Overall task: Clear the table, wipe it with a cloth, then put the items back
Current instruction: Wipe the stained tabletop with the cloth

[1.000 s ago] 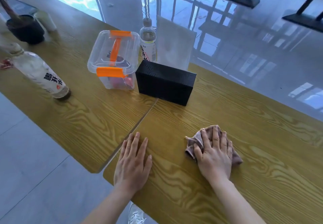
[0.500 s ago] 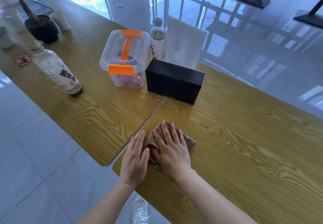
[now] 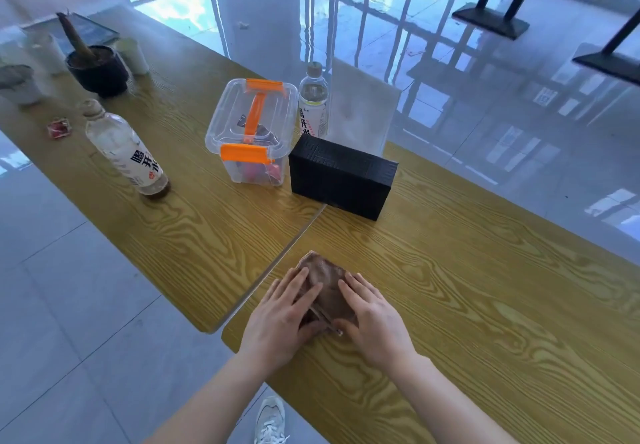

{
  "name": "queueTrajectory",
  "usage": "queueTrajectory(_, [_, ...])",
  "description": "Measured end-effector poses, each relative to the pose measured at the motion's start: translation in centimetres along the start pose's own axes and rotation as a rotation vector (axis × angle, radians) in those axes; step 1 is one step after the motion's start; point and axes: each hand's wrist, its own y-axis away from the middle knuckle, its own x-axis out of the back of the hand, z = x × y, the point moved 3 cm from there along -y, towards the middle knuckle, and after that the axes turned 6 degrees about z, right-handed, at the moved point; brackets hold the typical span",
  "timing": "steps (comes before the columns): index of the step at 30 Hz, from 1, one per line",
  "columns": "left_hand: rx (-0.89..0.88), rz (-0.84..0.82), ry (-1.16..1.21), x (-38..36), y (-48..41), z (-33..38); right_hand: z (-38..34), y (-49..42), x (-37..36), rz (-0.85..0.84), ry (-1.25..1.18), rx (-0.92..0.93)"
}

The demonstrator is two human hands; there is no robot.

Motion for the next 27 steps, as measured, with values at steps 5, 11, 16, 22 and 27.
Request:
queueTrajectory(5, [0.003,0.053,0.012,-0.6,0.0,-0.7,-0.9,-0.1,-2.6,0.077,0.099,0.003])
queueTrajectory(11, [-0.04,0.092,-0.108,0.4,-0.3,-4.6,-3.8,-2.9,-4.5,0.135,0.174,0.051])
queueTrajectory(16, [0.029,0.096,-0.161,2.0,-0.7,-8.7,-7.1,-6.6,-6.0,0.082,0.135,0.074])
queueTrajectory(22, [0.099,0.084,-0.163,3.9,-1.1,-12.9,-10.1,-10.9,-6.7,0.004,0.121,0.143])
queueTrajectory(27, [0.167,0.06,-0.174,5.3,-2.0,-14.7,-11.2,-13.5,-7.3,-0.022,0.111,0.175])
